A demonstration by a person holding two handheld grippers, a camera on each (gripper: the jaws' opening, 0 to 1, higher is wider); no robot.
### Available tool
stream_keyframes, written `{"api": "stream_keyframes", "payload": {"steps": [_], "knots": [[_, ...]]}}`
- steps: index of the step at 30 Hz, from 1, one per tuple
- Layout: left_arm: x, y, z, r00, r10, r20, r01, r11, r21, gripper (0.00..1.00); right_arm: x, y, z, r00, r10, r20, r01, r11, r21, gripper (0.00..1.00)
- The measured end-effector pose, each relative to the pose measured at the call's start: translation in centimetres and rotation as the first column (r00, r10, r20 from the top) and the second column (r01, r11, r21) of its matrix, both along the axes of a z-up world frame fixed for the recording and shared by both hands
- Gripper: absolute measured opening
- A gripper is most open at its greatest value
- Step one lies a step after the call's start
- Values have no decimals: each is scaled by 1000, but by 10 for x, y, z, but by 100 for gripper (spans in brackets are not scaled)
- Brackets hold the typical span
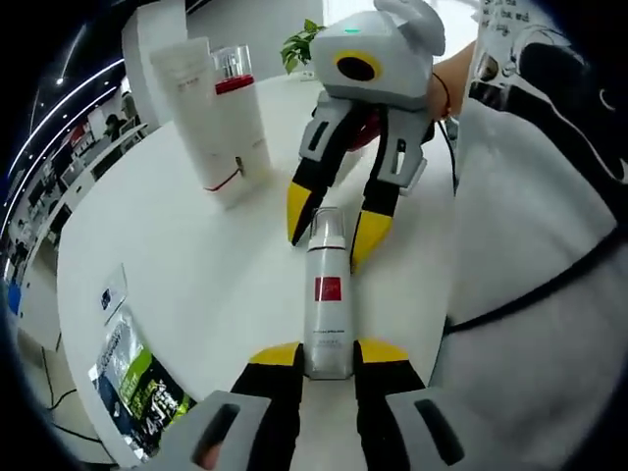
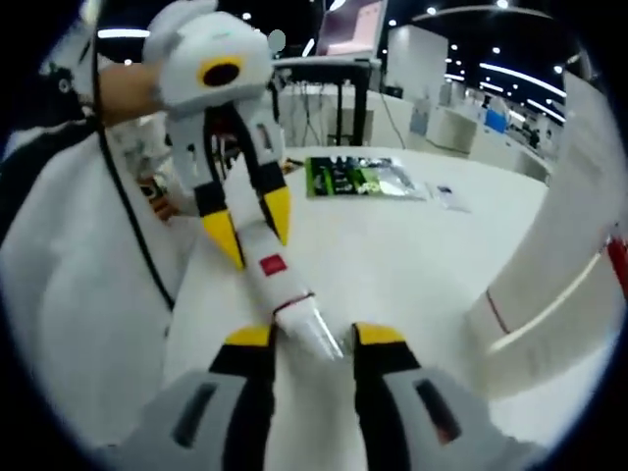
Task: Arrange the skincare products in the storage area until every visible bottle or jar stands upright without overlapping.
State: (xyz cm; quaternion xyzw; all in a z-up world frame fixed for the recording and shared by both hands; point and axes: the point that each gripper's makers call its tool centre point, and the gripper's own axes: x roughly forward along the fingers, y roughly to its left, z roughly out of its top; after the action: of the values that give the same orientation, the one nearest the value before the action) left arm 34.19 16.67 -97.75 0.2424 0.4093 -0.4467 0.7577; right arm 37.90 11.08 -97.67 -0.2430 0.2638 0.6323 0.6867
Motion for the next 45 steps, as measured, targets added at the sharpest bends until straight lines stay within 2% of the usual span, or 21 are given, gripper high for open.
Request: {"api": "stream_keyframes", "payload": {"steps": [8, 13, 20, 24, 29, 38, 45], "knots": [[0, 1, 0, 1000, -9, 11, 9, 1000, -5, 19, 0, 1, 0, 1000, -18, -12, 18, 1000, 5, 28], [0, 1, 0, 1000, -5, 15, 5, 1000, -14, 19, 0, 1, 0, 1000, 5, -8, -5, 1000, 5, 27], [0, 1, -1, 1000, 2, 26, -1, 1000, -26, 19, 1, -3, -1, 1000, 13, -15, -13, 1000, -13, 25], [3, 0, 0, 999, 22, 42, -20, 999, -38, 19, 2, -4, 0, 999, -22, -34, 21, 999, -50, 23], [5, 2, -1, 996, 57, 61, -53, 996, -75, 19, 2, -4, 16, 1000, -9, -27, 8, 1000, -17, 23], [6, 4, 0, 993, 112, 28, -106, 982, -158, 20, -2, 4, 47, 996, 67, -63, -64, 997, 51, 21], [5, 6, -1, 990, 143, 17, -136, 969, -207, 20, -7, 18, 69, 994, 107, -30, -103, 989, 103, 20]]}}
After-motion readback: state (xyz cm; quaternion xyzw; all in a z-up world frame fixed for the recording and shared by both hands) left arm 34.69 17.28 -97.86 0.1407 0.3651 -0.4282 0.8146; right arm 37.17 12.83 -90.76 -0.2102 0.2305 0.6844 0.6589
